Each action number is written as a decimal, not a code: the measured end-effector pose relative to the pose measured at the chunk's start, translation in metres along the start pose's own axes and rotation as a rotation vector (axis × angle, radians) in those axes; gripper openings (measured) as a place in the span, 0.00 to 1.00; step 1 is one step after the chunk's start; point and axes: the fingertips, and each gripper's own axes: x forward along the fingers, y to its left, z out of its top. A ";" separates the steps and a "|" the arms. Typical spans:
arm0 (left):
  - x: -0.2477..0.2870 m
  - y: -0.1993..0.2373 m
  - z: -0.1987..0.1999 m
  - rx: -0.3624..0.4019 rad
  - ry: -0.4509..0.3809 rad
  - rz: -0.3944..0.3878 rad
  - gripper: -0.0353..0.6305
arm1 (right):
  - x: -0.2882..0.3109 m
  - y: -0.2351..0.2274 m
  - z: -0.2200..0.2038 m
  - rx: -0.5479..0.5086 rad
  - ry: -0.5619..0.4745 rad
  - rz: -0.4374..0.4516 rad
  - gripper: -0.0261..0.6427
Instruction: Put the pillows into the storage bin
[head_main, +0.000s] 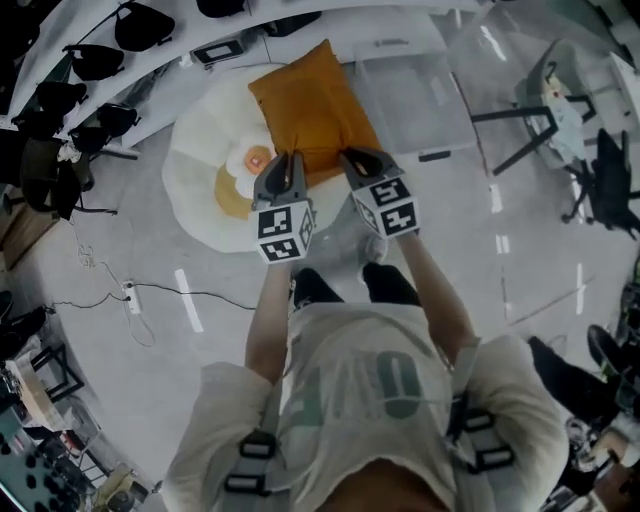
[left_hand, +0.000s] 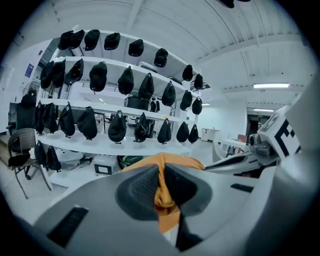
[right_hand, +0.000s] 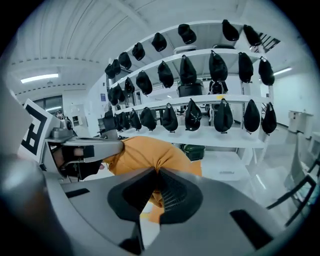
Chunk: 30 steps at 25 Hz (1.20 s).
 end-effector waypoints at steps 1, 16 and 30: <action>0.010 -0.020 0.006 -0.001 -0.010 -0.006 0.11 | -0.011 -0.021 0.000 -0.006 -0.003 0.000 0.08; 0.186 -0.168 0.075 0.009 -0.050 -0.220 0.11 | -0.048 -0.247 0.029 -0.015 0.010 -0.193 0.08; 0.317 -0.241 0.087 0.017 0.049 -0.233 0.11 | -0.029 -0.398 0.030 -0.002 0.080 -0.166 0.08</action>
